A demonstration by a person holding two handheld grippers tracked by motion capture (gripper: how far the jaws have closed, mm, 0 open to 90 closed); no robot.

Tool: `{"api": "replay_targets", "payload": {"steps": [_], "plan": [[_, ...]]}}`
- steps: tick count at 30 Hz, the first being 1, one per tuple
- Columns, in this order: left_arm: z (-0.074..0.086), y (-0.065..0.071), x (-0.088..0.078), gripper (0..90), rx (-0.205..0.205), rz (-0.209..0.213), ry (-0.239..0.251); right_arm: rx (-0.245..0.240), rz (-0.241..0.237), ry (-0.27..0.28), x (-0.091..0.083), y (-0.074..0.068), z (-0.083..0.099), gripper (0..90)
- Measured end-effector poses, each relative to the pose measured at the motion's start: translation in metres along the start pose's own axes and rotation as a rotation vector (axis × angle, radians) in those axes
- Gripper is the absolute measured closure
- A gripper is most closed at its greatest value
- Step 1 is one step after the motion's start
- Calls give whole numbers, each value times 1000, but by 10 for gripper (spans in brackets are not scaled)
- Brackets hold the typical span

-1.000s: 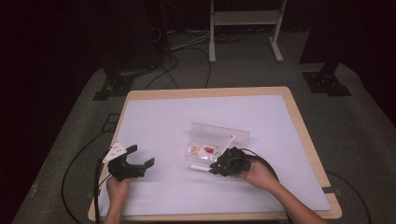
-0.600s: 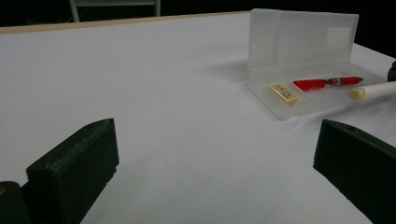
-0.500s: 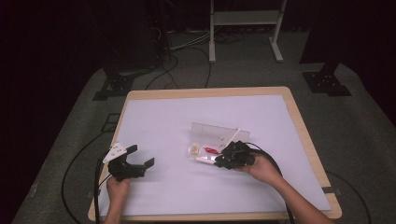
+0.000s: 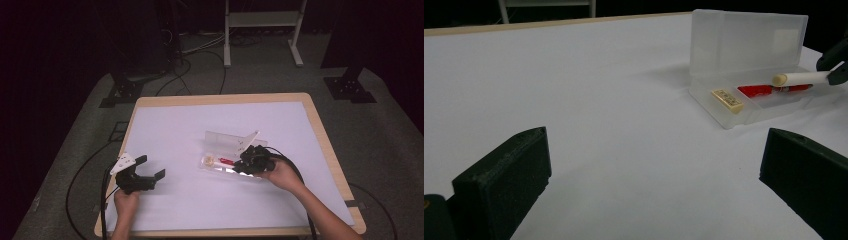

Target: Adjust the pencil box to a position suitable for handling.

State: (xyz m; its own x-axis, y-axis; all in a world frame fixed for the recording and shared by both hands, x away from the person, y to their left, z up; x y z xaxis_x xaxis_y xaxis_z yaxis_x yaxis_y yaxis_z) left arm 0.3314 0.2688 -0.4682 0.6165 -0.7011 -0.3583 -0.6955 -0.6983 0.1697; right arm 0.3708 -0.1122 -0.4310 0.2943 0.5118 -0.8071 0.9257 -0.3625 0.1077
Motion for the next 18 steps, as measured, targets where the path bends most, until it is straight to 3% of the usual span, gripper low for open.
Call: {"api": "replay_targets", "payload": {"steps": [18], "plan": [[0, 0, 0, 0, 0, 1, 1, 23, 4, -22, 9, 17, 10, 780]]}}
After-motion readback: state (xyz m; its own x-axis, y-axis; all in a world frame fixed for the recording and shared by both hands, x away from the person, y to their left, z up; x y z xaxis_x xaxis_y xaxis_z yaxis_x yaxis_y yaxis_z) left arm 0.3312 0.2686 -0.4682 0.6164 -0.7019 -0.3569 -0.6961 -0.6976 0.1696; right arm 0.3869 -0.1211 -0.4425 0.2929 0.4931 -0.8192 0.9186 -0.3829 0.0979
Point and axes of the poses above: each handheld gripper's, and its own axes: x roughly forward along the jaws, z roughly out of its underside, y roughly to its right, the point moved 2 cm from there along x, roughly forward along the jaws, and after that the axes turned 6 degrees about z, right-handed, at the moved point
